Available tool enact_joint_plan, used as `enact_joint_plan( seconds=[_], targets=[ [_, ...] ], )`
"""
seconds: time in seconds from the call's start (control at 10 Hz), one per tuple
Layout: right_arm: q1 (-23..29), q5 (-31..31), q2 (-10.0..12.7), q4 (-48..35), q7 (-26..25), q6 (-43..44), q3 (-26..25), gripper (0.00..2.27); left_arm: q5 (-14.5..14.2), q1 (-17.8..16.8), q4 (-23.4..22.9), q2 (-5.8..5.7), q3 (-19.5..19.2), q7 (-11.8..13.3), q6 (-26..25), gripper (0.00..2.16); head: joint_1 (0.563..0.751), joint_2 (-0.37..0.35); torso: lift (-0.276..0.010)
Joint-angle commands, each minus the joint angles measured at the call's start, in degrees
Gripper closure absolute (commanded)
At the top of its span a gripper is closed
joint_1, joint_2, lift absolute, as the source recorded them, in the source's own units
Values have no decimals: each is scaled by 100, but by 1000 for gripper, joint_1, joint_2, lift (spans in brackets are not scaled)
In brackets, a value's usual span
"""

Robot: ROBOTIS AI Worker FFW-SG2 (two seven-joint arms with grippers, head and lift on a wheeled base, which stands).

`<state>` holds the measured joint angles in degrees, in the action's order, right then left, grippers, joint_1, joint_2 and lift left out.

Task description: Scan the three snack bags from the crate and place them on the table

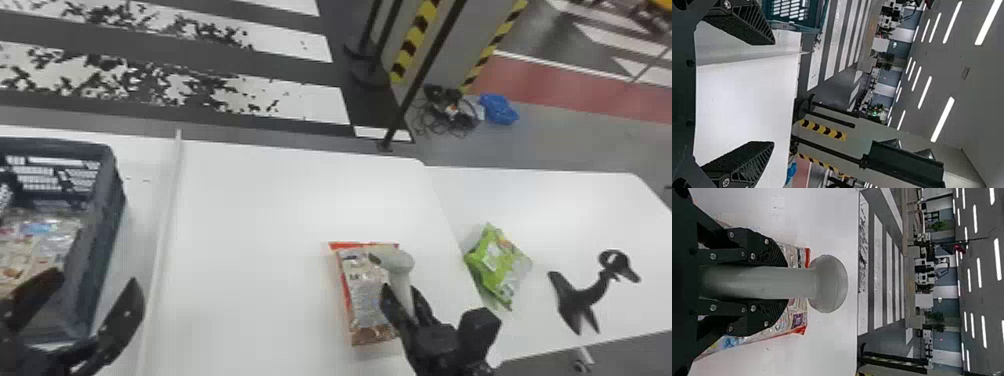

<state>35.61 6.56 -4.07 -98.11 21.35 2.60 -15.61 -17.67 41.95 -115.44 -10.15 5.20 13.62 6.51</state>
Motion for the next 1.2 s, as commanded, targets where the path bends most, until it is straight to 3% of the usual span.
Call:
enact_joint_plan(
  seconds=[0.0, 0.4, 0.8, 1.1],
  targets=[
    [-10, -243, -6, 28, -96, -80, 216, 2223, -8, 33, -58, 4, -2, 0, 3, 87, 695, -297, -37],
    [139, -322, -6, 55, -211, -168, 357, 2219, -17, 50, -75, 4, -2, 0, 20, 87, 695, -257, -37],
    [-28, -568, -32, 134, -325, -678, 541, 2219, -17, 50, -58, -4, -2, 0, 38, 87, 695, -248, -37],
    [297, -181, -32, -481, -290, -485, 295, 2219, -17, 50, -58, -4, -11, 0, 20, 87, 695, -242, -37]
  ],
)
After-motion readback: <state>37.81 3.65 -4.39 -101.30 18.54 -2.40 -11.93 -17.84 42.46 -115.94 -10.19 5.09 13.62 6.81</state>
